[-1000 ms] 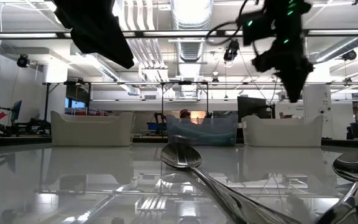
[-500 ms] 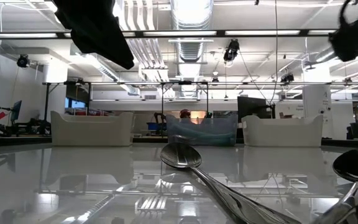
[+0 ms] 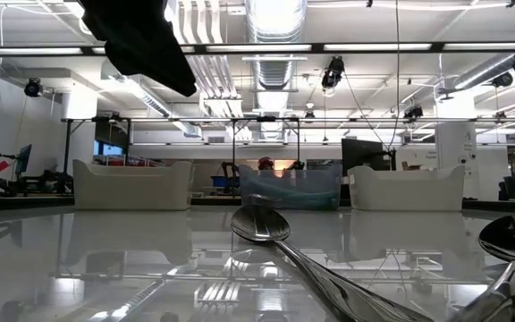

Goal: Sort silverware by color (type)
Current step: Put the black spoon into the white bin

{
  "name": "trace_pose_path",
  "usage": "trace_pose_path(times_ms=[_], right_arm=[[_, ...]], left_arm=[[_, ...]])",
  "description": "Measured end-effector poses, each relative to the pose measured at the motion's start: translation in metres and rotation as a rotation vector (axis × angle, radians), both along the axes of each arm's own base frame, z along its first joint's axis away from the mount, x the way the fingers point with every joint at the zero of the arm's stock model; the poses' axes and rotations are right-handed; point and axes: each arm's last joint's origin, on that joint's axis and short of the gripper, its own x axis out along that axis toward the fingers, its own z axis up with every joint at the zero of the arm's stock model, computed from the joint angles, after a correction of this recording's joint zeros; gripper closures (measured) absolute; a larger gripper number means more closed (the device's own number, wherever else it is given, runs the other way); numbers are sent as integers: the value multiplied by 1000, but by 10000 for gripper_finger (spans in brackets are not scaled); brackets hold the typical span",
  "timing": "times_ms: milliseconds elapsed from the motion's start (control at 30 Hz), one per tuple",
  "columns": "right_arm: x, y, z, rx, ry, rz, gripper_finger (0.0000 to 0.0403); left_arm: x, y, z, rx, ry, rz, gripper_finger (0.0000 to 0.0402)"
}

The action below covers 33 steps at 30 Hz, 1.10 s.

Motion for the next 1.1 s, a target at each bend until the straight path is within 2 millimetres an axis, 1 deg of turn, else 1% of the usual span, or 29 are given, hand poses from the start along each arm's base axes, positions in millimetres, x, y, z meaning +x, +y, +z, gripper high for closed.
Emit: trace_pose_path(times_ms=[100,233,400,467,600,767,1100], right_arm=[[4,7,-4,-5,58,48,328],[-1,11,-4,-37,140,66,333],[-8,14,12,-34,77,23,329],[-13,15,15,-32,67,0,327],[-23,19,5,12,96,-30,325],[-23,24,-11,91,41,-42,325],[-30,16,-23,66,52,-33,329]], left_arm=[[0,0,0,2,1,-2,325],[0,0,0,9,2,-10,325],[0,0,0,16,3,-18,325],[0,0,0,16,3,-18,325],[0,0,0,20,4,-22,325],[0,0,0,27,5,-30,325],[0,0,0,29,5,-33,325]])
